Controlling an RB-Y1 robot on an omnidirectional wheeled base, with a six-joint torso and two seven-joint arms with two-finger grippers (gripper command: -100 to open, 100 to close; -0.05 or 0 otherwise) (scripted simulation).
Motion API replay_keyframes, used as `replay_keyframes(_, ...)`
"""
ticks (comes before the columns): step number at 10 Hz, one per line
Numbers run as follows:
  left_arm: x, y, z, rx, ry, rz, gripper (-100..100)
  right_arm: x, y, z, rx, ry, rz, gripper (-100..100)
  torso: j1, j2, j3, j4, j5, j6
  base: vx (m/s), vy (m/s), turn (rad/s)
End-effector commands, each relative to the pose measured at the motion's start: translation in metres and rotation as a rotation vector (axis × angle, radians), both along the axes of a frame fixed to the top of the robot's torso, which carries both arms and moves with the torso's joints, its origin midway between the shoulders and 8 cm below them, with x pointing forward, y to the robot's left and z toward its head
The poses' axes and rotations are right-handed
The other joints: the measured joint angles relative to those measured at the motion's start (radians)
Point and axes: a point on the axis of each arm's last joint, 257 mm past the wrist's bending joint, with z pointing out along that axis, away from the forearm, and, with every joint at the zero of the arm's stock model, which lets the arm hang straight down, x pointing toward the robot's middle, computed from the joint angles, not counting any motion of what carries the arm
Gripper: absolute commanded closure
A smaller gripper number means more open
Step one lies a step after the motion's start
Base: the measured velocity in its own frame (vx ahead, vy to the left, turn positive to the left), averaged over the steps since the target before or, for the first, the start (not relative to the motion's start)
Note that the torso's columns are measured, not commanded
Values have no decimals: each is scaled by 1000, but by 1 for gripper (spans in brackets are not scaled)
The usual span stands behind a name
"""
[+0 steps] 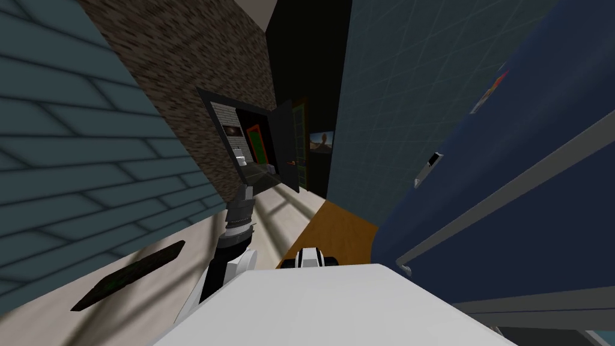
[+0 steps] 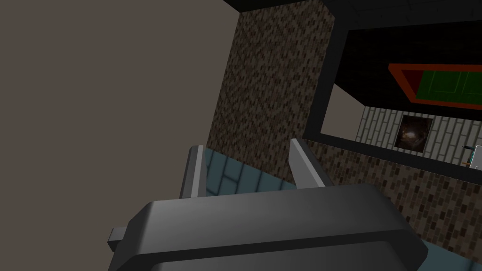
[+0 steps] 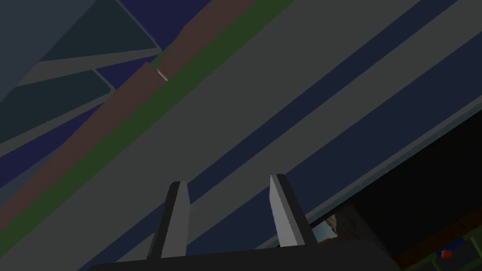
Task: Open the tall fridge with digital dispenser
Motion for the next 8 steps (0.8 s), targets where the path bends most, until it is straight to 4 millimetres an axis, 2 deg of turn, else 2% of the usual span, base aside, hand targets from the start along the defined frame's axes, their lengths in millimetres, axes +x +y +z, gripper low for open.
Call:
replay_keyframes(1, 0, 0, 0, 0, 0, 0, 0, -21, -17, 3, -3, -2, -57, 100, 1, -8, -5, -4, -1, -3, 269, 132, -24)
replay_keyframes(2, 0, 0, 0, 0, 0, 0, 0, -36, -27, 4, -4, -3, -95, 100, -4, -8, -6, -5, -2, -5, 240, 180, 28)
replay_keyframes(3, 0, 0, 0, 0, 0, 0, 0, -36, -27, 4, -4, -3, -95, 100, -6, -4, -4, -3, -3, -5, 200, 138, 1)
replay_keyframes(5, 0, 0, 0, 0, 0, 0, 0, -68, -46, 5, -5, -3, -171, 100, -13, -2, -4, -1, -1, -5, 279, 168, 17)
replay_keyframes(6, 0, 0, 0, 0, 0, 0, 0, -68, -46, 5, -5, -3, -171, 100, -10, -3, -6, -2, 0, -6, 247, 140, -11)
replay_keyframes(8, 0, 0, 0, 0, 0, 0, 0, -99, -61, 7, -6, -5, -242, 100, -9, -3, -5, -3, -1, -6, 297, 147, 23)
